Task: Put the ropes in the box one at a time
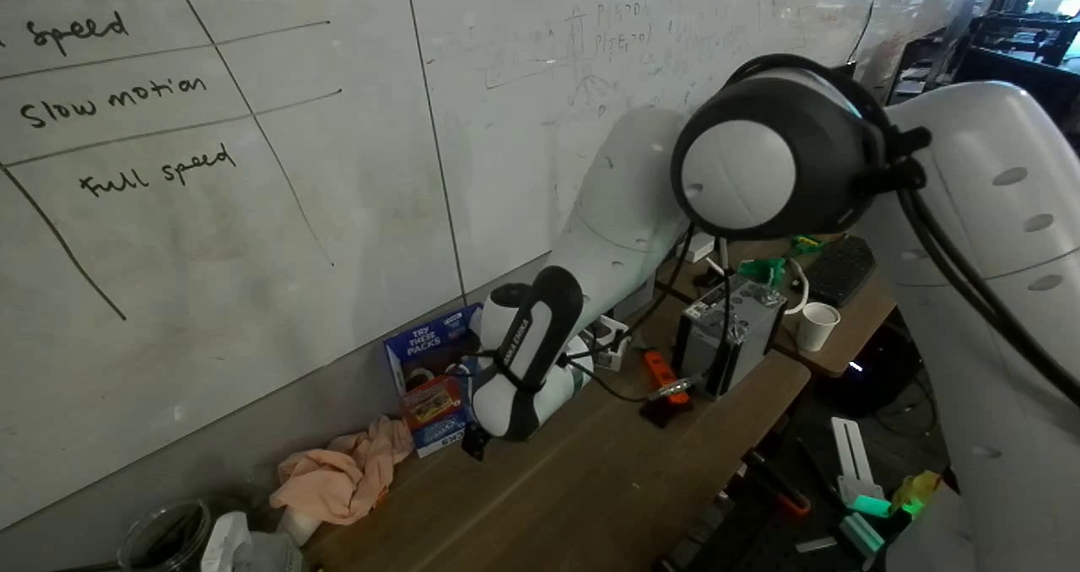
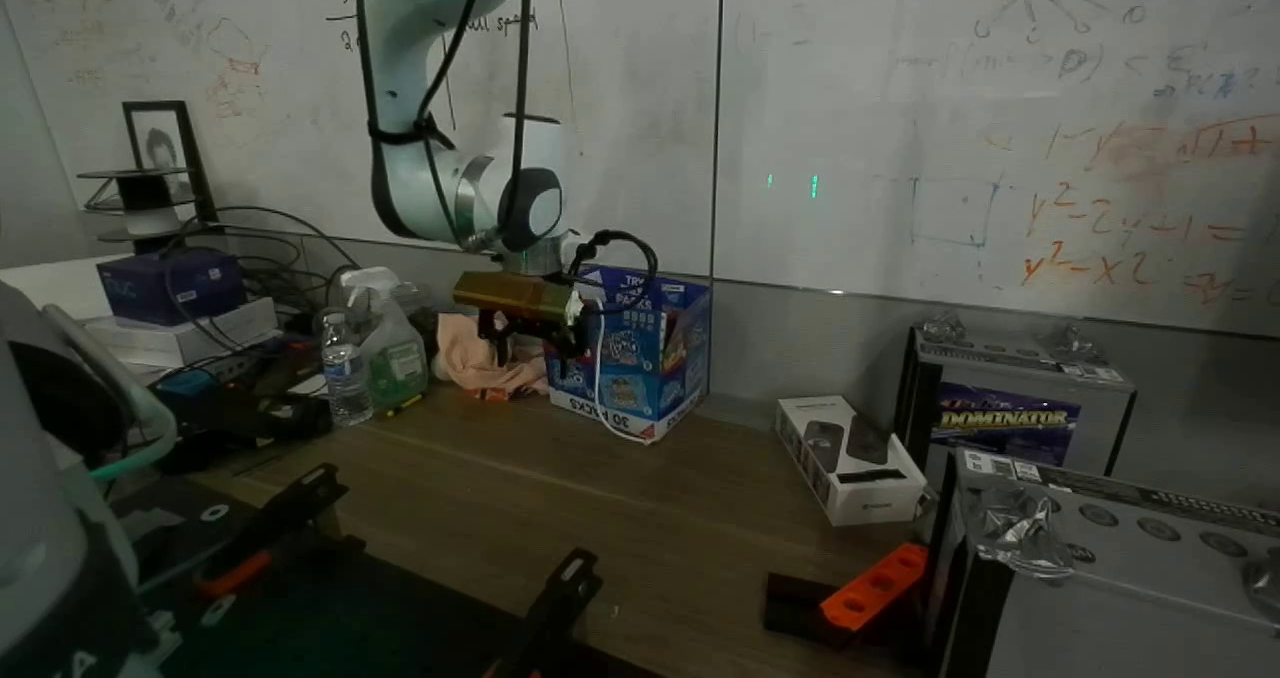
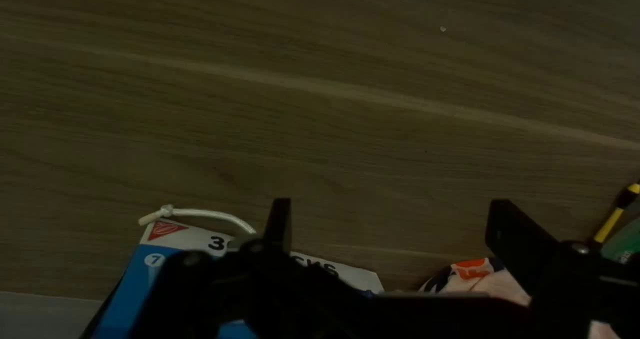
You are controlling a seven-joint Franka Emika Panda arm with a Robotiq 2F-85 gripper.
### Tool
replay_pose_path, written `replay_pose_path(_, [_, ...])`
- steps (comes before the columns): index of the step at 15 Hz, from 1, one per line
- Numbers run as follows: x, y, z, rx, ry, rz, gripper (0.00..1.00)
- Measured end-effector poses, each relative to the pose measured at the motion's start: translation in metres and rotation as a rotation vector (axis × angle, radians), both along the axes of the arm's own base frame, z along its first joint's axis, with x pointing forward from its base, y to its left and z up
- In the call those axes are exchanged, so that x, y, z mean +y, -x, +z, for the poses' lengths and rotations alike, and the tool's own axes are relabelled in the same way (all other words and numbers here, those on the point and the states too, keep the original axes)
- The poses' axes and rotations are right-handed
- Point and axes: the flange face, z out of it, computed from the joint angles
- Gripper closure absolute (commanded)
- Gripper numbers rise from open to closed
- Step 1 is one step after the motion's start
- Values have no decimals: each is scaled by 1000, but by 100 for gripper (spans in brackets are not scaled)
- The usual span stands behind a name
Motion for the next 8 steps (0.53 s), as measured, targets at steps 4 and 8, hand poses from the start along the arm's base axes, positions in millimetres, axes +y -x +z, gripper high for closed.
replay_pose_path(4, [2, -7, -32, -76, 4, -23, 0])
replay_pose_path(8, [3, -25, -58, -131, 21, -35, 0])
